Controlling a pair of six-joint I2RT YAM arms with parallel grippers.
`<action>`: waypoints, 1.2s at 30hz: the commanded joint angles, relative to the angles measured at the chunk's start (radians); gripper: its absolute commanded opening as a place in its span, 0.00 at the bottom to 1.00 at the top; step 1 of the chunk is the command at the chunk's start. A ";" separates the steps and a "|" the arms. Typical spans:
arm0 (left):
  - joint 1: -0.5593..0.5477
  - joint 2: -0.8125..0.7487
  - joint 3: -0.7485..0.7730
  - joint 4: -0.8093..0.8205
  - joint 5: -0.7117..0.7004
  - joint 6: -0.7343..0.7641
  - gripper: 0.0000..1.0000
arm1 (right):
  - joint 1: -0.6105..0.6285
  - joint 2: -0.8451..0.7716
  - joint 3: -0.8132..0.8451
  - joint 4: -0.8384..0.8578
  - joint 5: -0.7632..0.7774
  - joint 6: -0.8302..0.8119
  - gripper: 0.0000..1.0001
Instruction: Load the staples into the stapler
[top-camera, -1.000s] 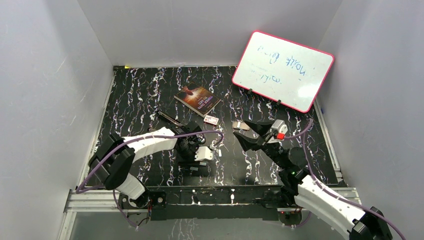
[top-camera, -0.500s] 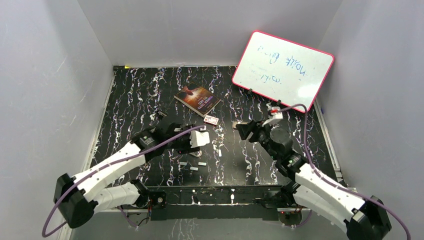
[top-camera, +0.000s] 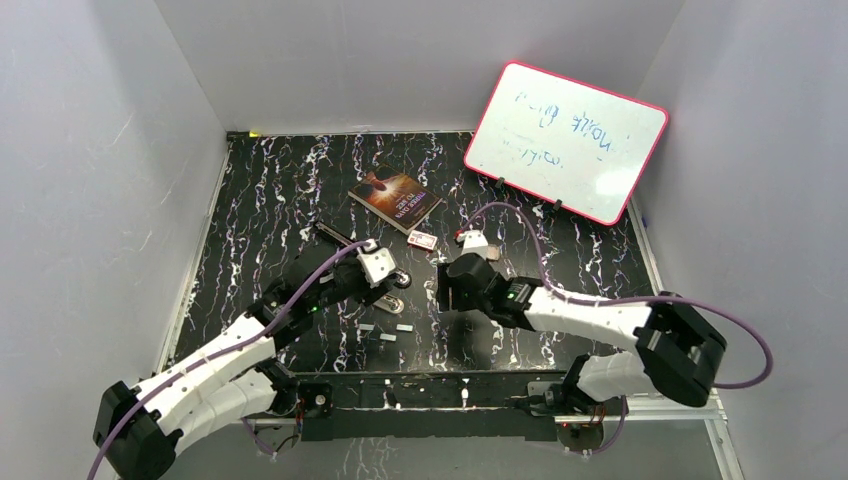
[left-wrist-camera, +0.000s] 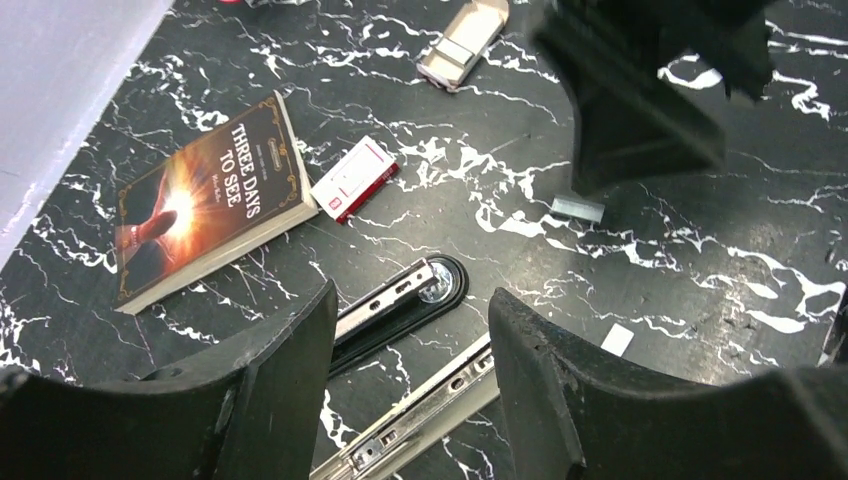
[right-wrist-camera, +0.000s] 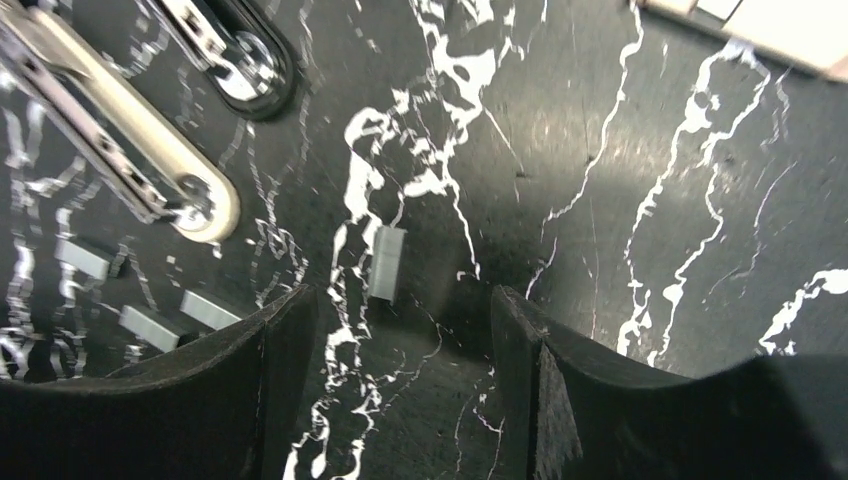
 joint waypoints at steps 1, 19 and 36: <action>0.004 -0.053 -0.021 0.127 -0.006 -0.043 0.56 | 0.039 0.072 0.058 -0.064 0.084 0.043 0.71; 0.004 -0.047 -0.018 0.107 0.047 -0.022 0.56 | 0.115 0.295 0.190 -0.130 0.125 0.057 0.61; 0.004 -0.047 -0.021 0.099 0.041 -0.014 0.55 | 0.153 0.399 0.267 -0.278 0.159 0.116 0.35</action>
